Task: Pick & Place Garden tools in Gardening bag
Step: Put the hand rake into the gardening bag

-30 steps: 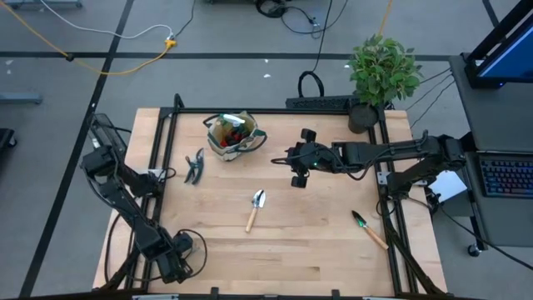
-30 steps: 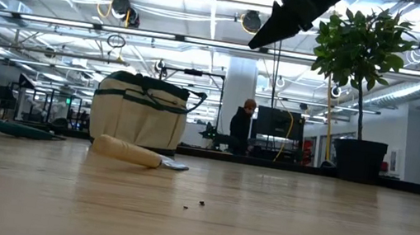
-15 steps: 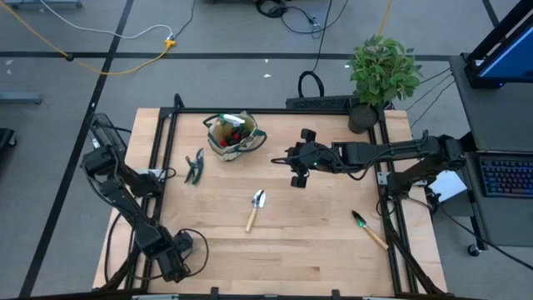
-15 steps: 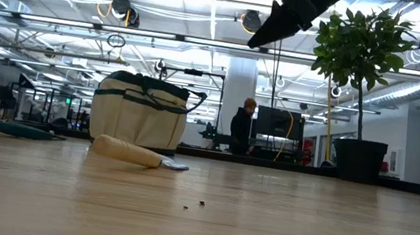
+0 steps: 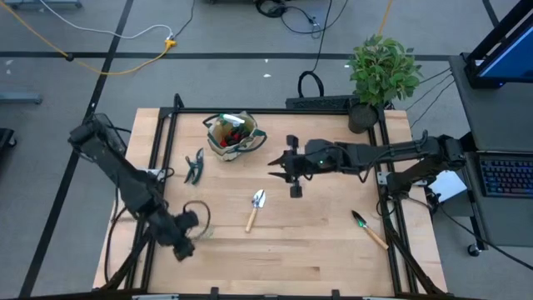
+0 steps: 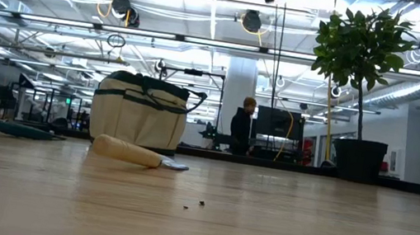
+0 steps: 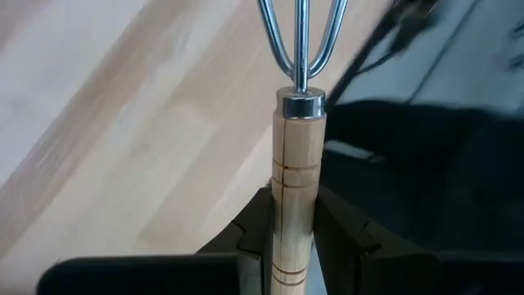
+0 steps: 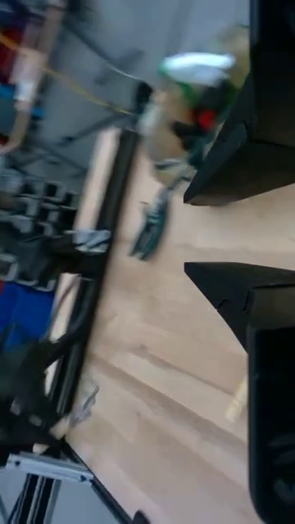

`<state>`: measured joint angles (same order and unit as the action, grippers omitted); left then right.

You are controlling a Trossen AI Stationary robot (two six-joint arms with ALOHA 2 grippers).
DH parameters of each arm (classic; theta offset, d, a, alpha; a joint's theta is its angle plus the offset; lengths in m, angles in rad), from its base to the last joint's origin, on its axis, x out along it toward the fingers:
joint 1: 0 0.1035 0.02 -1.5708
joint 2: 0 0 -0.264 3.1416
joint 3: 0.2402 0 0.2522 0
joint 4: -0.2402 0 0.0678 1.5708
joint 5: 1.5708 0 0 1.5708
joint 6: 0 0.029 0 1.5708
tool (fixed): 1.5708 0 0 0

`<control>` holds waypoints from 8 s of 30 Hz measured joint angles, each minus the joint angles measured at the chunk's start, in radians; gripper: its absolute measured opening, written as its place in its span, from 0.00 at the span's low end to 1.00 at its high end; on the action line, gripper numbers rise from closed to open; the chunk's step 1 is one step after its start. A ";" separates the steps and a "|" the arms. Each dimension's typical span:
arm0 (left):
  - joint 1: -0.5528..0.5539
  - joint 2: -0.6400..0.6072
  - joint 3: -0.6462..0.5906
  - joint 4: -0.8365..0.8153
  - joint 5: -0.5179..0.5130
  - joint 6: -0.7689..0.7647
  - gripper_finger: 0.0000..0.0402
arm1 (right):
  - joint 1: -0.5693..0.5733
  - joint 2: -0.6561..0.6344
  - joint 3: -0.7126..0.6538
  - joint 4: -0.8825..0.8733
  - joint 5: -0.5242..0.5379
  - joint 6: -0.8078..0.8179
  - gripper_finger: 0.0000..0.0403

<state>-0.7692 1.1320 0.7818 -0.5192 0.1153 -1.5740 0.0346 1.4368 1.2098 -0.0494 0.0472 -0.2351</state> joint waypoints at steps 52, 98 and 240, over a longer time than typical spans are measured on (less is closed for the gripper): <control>0.915 0.104 0.000 0.911 0.460 -0.198 0.16 | 0.070 0.076 0.002 0.268 0.097 -0.641 0.39; 0.928 0.184 0.002 0.989 0.485 -0.234 0.16 | 0.044 0.195 0.001 0.381 0.188 -0.588 0.27; 1.135 0.179 0.003 1.362 0.407 1.125 0.38 | -0.134 0.192 0.001 0.622 -0.075 0.675 0.10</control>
<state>0.3654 1.3106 0.7845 0.8425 0.5228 -0.4494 -0.0990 1.6291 1.2106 0.5725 -0.0278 0.4399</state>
